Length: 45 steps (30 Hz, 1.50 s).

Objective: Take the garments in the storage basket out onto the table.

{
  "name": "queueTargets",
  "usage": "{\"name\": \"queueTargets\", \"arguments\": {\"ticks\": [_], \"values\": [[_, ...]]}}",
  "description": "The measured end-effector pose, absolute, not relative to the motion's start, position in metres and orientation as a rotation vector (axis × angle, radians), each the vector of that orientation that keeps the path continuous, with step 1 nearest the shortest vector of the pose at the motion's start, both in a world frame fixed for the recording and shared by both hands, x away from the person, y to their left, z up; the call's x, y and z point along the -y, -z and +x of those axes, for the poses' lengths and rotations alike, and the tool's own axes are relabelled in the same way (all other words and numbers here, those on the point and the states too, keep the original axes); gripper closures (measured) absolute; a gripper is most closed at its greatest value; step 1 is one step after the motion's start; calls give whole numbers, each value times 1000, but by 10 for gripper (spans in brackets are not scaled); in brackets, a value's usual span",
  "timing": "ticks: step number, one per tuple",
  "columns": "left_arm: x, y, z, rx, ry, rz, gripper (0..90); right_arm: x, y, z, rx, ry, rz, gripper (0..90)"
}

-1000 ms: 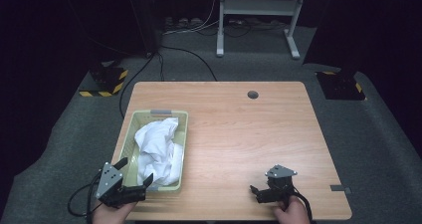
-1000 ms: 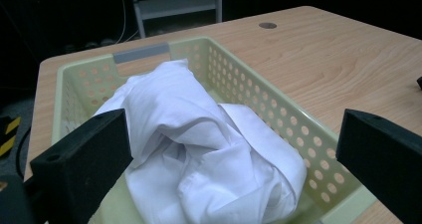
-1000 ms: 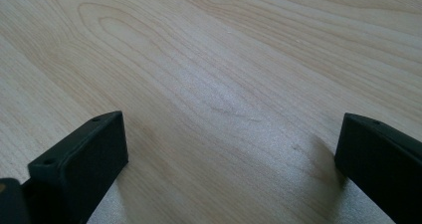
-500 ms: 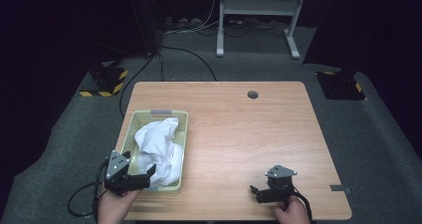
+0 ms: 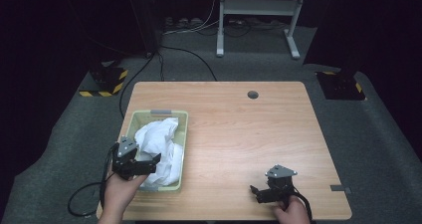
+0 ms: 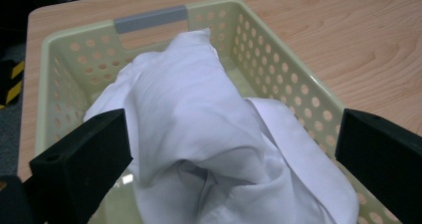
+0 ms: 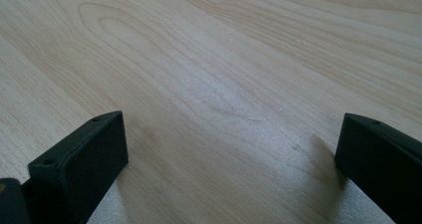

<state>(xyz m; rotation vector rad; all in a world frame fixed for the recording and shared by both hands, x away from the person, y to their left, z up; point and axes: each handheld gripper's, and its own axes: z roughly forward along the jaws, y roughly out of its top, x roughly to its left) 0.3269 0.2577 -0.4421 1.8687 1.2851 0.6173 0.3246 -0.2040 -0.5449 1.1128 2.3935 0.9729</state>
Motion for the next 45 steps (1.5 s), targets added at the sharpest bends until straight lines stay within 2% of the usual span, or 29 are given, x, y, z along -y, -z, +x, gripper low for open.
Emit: {"name": "queueTargets", "arguments": {"ticks": [14, 20, 29, 45], "values": [[-259, 450, 356, -1346, -532, 1891, 11, 204, 545, 325, -2393, -973, 1113, 0], [-256, 462, 369, -1401, -444, 1937, 8, 204, 545, 325, -2394, -973, 1113, 0], [-253, 472, 381, -1439, -418, 1992, 7, 204, 545, 325, -2393, -973, 1114, 0], [-242, 494, 403, -1532, -285, 2105, 7, 204, 545, 325, -2393, -974, 1114, 0]]}}
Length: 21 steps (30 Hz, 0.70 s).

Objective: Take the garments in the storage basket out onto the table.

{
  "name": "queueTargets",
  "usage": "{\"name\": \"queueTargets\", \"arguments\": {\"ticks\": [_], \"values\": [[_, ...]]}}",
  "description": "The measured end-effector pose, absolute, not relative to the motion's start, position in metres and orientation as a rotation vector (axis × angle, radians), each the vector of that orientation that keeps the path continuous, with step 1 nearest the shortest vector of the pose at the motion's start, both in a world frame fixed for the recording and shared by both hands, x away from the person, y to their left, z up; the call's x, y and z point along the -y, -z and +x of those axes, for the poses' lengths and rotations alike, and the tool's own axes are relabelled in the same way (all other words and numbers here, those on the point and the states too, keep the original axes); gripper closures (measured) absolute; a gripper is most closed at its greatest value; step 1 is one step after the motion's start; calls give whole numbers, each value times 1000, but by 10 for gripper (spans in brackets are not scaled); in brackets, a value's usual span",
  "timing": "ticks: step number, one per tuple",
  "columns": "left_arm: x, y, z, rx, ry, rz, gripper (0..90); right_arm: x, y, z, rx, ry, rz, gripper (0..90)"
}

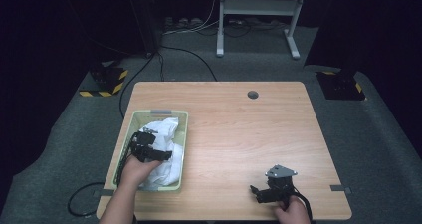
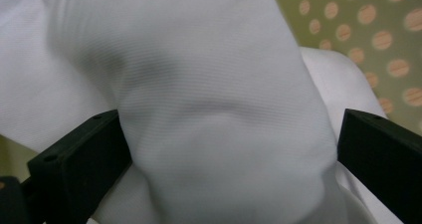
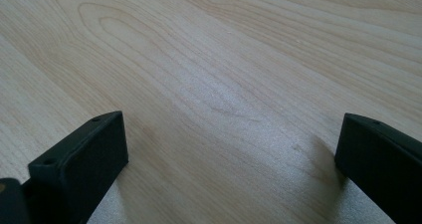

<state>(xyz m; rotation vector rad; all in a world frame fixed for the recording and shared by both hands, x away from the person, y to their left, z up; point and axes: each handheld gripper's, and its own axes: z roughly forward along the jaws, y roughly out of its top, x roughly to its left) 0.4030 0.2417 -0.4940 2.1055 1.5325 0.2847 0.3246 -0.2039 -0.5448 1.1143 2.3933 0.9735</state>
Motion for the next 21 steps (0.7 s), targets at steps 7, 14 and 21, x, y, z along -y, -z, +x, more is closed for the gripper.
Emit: {"name": "queueTargets", "arguments": {"ticks": [7, 14, 21], "values": [[-238, 504, 411, -1561, -235, 2169, 7, 204, 545, 325, -2393, -974, 1114, 0], [-231, 511, 418, -1567, -221, 2262, 25, 204, 545, 325, -2393, -973, 1114, 0], [-231, 514, 419, -1533, -252, 2306, 108, 204, 545, 325, -2393, -974, 1114, 0]]}}
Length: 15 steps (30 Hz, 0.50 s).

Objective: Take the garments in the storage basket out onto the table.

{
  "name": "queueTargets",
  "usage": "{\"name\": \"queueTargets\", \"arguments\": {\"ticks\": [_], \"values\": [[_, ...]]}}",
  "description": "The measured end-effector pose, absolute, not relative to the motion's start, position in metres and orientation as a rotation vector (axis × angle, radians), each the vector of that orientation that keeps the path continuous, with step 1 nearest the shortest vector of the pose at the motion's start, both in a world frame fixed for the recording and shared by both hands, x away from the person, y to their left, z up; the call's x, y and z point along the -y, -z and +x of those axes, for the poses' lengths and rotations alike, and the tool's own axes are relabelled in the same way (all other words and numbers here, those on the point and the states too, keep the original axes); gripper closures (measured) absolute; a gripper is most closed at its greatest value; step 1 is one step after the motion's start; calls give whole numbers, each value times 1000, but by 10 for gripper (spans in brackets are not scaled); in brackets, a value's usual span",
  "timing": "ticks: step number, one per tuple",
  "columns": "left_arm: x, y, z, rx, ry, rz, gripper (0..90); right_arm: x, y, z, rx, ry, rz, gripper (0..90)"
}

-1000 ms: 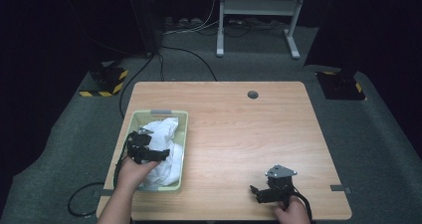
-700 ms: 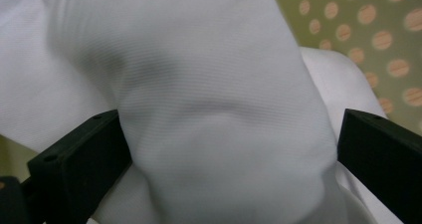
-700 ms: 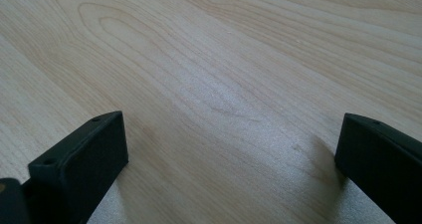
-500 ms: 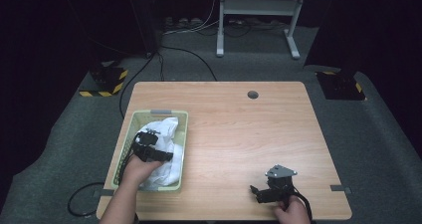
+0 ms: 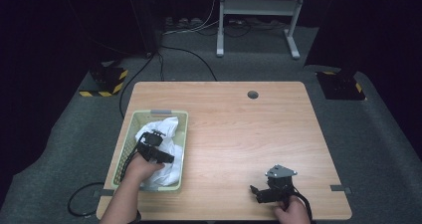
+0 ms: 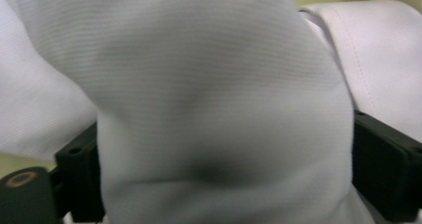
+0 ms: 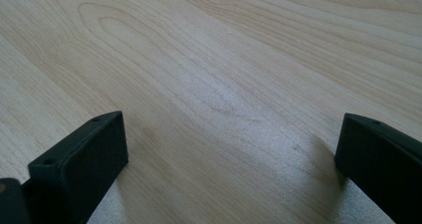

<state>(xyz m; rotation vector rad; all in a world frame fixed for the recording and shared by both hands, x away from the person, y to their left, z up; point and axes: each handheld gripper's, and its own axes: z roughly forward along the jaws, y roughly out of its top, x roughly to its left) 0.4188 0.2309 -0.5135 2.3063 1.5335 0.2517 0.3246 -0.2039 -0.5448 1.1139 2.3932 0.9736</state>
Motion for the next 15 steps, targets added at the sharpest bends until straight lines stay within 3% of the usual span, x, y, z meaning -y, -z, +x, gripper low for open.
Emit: {"name": "queueTargets", "arguments": {"ticks": [10, 15], "values": [[-241, 509, 415, -1462, -272, 2282, 448, 204, 545, 325, -2394, -973, 1114, 0], [-239, 507, 415, -1464, -252, 2273, 554, 204, 545, 325, -2393, -974, 1114, 0]]}}
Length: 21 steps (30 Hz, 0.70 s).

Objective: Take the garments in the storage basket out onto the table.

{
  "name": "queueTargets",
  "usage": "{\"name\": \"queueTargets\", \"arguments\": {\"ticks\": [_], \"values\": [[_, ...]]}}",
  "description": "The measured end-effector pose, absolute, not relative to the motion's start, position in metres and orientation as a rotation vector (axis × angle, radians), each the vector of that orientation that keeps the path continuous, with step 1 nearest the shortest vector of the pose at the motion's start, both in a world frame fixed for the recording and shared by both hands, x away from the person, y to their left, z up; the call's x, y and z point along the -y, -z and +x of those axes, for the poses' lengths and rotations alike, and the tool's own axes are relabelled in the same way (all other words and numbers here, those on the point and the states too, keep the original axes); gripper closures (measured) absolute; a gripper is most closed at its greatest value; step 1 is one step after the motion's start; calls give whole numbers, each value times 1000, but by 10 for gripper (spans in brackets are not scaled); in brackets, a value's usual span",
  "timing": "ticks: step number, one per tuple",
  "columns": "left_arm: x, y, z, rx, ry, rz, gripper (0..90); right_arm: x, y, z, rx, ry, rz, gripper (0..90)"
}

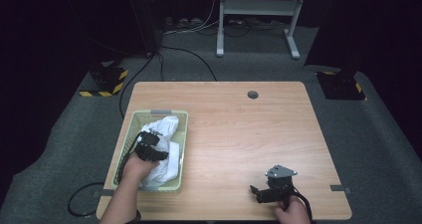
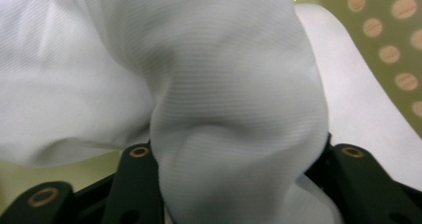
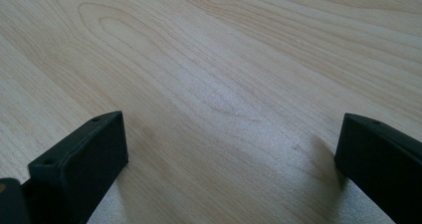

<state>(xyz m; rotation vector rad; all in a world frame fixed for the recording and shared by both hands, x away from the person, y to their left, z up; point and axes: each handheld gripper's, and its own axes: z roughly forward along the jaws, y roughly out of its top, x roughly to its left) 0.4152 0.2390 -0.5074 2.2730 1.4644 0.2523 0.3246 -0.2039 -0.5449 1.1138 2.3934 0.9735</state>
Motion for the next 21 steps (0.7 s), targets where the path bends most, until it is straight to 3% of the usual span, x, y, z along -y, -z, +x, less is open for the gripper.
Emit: {"name": "queueTargets", "arguments": {"ticks": [6, 21], "values": [[-239, 507, 414, -1479, -246, 2250, 615, 204, 545, 325, -2394, -974, 1113, 0], [-231, 497, 411, -1440, -305, 2274, 635, 204, 545, 325, -2394, -974, 1113, 0]]}}
